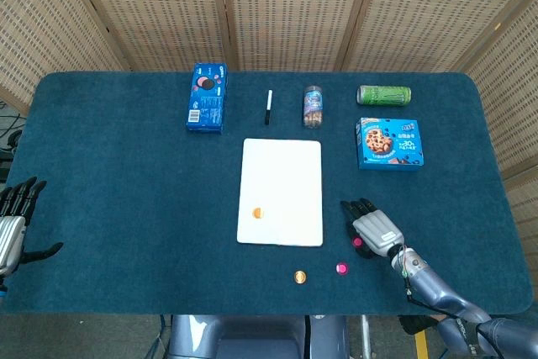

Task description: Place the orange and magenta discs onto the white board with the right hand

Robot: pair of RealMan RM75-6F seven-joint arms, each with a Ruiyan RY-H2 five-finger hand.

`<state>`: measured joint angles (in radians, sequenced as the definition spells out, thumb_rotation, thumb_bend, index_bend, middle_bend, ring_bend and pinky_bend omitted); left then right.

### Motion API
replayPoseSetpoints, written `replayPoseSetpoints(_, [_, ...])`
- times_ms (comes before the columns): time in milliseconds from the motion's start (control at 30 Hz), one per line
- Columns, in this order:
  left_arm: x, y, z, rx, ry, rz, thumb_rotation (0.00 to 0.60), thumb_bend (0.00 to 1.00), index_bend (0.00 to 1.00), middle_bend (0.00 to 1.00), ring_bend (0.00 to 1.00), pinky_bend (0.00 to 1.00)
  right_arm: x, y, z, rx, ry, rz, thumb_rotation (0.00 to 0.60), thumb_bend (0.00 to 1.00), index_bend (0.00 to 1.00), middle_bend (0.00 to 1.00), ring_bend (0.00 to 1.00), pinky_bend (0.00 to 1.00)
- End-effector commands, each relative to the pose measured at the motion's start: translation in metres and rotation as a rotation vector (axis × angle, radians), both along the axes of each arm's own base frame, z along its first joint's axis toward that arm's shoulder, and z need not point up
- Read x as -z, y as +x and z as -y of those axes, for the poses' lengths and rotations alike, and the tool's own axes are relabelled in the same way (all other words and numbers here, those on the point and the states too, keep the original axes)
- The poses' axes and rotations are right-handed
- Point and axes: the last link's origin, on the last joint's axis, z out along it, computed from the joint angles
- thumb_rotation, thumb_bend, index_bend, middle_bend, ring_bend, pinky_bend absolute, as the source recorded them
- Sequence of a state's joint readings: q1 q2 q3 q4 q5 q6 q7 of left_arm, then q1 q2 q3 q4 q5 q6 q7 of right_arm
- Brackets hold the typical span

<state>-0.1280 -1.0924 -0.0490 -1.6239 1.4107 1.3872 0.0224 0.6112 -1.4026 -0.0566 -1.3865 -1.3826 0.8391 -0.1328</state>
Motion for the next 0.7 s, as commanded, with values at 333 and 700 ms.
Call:
replayPoseSetpoints(333, [0.000, 0.001, 0.000, 0.001, -0.001, 0.000, 0.600, 0.00, 0.00, 0.00, 0.00, 0.00, -0.004, 0.005, 0.005, -0.002, -0.016, 0.043, 0.600, 0.36, 0.53, 0.01, 0.00, 0.00])
replayPoseSetpoints(700, [0.000, 0.000, -0.003, -0.005, 0.002, 0.001, 0.600, 0.00, 0.00, 0.00, 0.00, 0.00, -0.015, 0.095, 0.059, -0.033, -0.049, 0.160, 0.600, 0.36, 0.53, 0.02, 0.00, 0.00])
